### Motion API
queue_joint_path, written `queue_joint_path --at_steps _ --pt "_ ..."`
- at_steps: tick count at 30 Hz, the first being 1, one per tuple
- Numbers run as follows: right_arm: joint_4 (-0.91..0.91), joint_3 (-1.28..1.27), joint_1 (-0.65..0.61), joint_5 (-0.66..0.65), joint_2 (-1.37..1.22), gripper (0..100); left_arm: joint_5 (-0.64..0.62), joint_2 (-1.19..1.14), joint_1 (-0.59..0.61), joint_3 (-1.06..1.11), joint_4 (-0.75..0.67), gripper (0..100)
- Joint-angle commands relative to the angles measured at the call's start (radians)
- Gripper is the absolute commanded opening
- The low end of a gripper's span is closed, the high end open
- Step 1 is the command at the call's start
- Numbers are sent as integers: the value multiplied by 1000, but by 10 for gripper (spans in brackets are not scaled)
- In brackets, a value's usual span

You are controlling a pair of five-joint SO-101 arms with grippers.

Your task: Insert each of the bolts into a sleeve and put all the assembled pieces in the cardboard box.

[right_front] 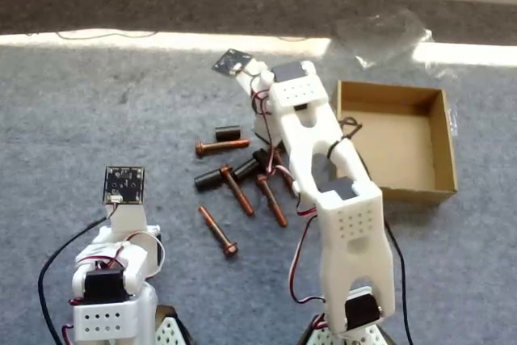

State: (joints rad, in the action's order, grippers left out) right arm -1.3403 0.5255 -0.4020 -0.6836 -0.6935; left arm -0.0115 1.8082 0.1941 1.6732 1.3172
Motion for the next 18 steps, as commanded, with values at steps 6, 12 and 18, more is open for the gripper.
queue_joint_path --at_steps 6,12,18 --pt "7 5 44 -14 18 139 2 10 8 22 9 6" --pt "13 -61 44 -14 18 139 2 10 8 22 9 6" --pt "15 -88 42 -15 5 139 2 10 8 22 9 6"
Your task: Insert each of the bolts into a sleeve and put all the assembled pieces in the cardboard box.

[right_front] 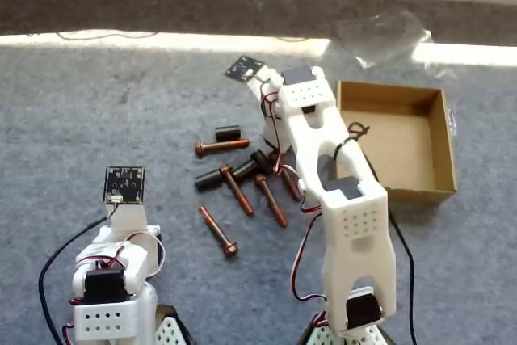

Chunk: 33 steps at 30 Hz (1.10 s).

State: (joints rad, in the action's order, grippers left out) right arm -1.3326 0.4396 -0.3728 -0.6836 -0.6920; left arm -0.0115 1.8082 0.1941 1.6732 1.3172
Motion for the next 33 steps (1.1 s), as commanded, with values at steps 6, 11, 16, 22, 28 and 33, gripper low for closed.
queue_joint_path --at_steps 6,11,16,22,28,33 --pt "-1 7 10 -9 -74 139 2 10 8 22 9 6" --pt "5 8 1 -9 -79 135 2 10 8 22 9 6" --pt "22 8 -1 -6 -79 93 2 10 8 22 9 6" --pt "42 8 4 -3 -85 3 2 10 8 22 9 6" --pt "31 62 22 126 -54 4 2 10 8 22 9 6" --pt "-91 153 48 196 16 4 2 10 8 22 9 6"
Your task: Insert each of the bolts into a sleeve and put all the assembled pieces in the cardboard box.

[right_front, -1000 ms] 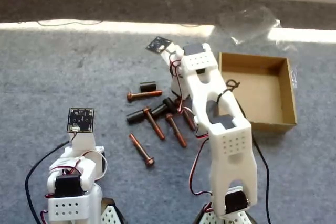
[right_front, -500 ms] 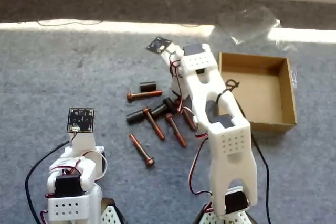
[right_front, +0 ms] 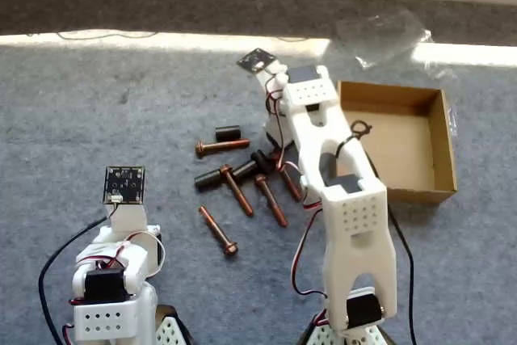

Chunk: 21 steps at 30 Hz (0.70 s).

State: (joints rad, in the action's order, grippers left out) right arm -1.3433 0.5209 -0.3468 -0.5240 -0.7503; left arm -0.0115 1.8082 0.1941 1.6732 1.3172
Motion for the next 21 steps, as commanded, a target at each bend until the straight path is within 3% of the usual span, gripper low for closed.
queue_joint_path --at_steps 1,9,12,21 --pt "-119 97 24 44 93 4 2 10 5 22 9 6" --pt "-394 348 27 118 249 4 2 10 4 22 9 6" --pt "-417 418 28 143 328 4 0 10 4 22 9 6" --pt "-417 225 47 155 616 4 2 10 4 22 9 7"
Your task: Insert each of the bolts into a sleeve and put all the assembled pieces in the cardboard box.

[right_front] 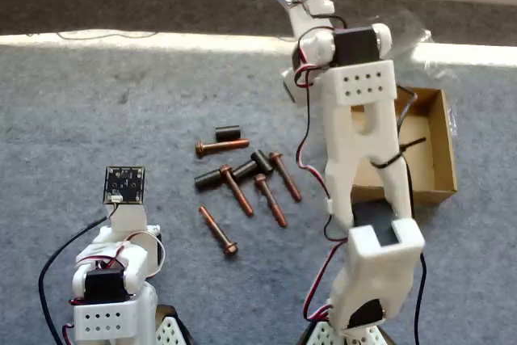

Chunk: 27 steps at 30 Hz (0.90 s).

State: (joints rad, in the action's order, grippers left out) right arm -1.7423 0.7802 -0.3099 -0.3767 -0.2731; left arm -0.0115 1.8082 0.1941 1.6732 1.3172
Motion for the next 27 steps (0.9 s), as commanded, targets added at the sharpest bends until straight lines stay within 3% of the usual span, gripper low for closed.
queue_joint_path --at_steps 1,19,27 --pt "-18 -59 8 6 174 4 2 10 4 22 9 7" --pt "35 -535 5 9 730 4 3 10 4 22 9 7" --pt "194 -958 7 9 1075 4 40 10 2 22 -8 8"
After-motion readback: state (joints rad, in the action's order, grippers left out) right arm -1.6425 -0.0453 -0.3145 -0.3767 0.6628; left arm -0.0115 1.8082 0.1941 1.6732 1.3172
